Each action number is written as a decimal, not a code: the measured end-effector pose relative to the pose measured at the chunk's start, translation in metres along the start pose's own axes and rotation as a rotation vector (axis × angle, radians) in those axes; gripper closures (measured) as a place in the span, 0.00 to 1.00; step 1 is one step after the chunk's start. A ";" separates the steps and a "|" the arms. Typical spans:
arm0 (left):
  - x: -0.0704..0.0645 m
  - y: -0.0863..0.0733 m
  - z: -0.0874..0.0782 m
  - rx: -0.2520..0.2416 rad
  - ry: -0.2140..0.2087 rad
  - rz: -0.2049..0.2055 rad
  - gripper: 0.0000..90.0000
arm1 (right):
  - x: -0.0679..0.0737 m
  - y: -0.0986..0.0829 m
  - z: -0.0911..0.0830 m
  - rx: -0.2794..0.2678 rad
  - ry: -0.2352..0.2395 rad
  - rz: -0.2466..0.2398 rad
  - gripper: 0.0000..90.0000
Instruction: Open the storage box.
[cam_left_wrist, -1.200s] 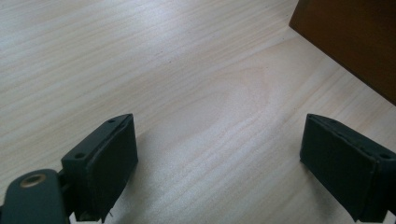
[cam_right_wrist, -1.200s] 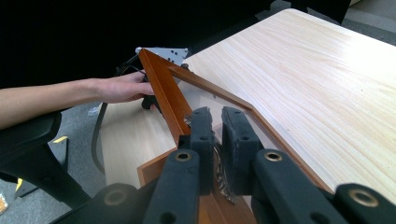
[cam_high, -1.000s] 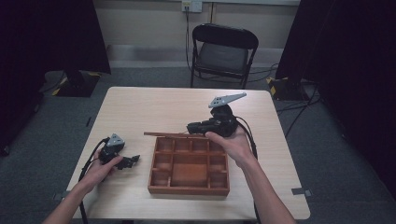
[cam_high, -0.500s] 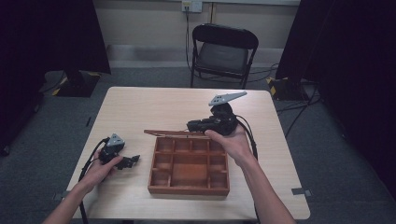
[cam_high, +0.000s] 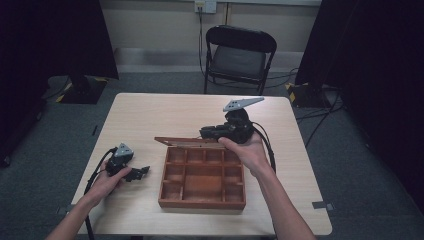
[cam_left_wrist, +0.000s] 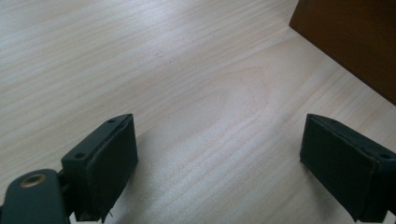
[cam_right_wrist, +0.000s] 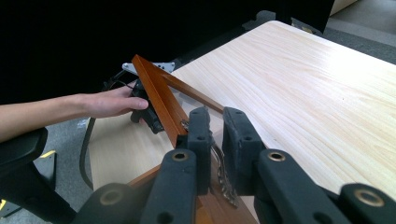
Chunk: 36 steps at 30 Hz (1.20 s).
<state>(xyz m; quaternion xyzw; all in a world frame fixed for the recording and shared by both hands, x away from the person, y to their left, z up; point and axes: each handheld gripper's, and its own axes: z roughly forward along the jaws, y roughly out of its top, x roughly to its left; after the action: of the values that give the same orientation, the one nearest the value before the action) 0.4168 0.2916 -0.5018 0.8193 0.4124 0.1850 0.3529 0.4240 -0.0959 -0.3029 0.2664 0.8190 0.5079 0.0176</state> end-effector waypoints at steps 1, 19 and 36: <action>0.000 0.000 0.000 0.000 0.000 0.000 0.12 | 0.000 0.000 0.000 0.000 0.000 0.000 0.91; 0.000 0.000 0.000 0.000 0.000 -0.001 0.12 | 0.002 -0.001 0.000 -0.003 -0.010 0.004 0.90; 0.000 0.000 0.000 0.000 0.000 0.000 0.11 | 0.001 -0.001 0.000 0.000 -0.001 0.007 0.90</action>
<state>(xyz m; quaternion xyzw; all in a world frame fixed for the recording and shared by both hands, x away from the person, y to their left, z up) 0.4169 0.2913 -0.5019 0.8193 0.4125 0.1847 0.3529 0.4224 -0.0958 -0.3037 0.2695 0.8180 0.5079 0.0162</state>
